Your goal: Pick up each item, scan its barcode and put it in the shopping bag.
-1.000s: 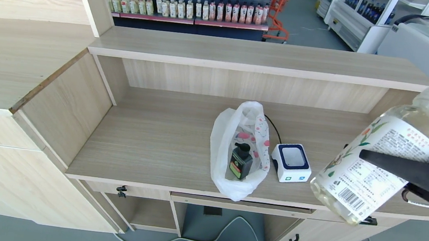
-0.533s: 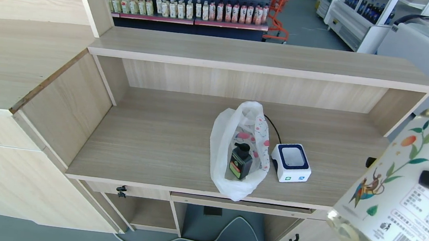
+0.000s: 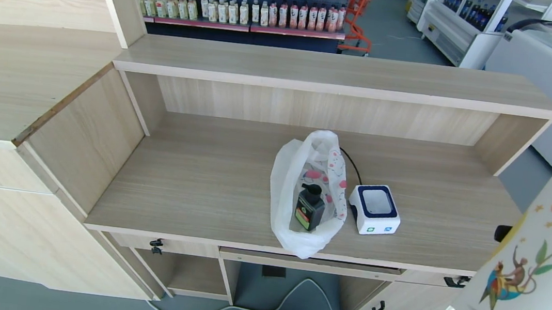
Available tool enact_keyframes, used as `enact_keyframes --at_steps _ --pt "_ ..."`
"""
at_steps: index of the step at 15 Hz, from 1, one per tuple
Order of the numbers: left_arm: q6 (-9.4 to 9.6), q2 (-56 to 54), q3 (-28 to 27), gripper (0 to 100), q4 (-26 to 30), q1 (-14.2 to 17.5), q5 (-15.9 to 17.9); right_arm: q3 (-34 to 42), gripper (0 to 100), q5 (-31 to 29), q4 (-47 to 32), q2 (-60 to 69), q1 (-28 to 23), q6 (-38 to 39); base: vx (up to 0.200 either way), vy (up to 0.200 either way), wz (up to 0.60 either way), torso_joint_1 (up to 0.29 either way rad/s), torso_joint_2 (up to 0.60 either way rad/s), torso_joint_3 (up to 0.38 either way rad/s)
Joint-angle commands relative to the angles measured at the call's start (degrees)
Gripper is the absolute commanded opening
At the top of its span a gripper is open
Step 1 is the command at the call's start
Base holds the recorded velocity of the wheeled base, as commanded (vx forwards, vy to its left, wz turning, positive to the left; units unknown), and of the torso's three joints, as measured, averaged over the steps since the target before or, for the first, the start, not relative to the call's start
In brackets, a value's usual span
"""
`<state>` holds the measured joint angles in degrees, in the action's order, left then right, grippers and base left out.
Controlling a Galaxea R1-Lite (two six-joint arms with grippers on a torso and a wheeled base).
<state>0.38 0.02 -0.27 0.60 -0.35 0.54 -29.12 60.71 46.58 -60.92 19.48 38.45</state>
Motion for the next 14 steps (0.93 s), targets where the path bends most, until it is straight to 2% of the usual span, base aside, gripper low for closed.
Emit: enact_keyframes --at_steps 1,14 --pt "0.06 -0.02 0.00 100 0.02 0.00 -0.01 -0.23 0 0.02 0.09 0.36 -0.06 0.05 0.000 0.000 0.00 0.000 0.00 0.000" --pt "-0.03 -0.02 0.00 100 0.02 0.00 -0.01 -0.50 0 -0.24 0.00 1.50 -0.41 0.31 0.000 0.000 0.00 0.000 0.00 0.000"
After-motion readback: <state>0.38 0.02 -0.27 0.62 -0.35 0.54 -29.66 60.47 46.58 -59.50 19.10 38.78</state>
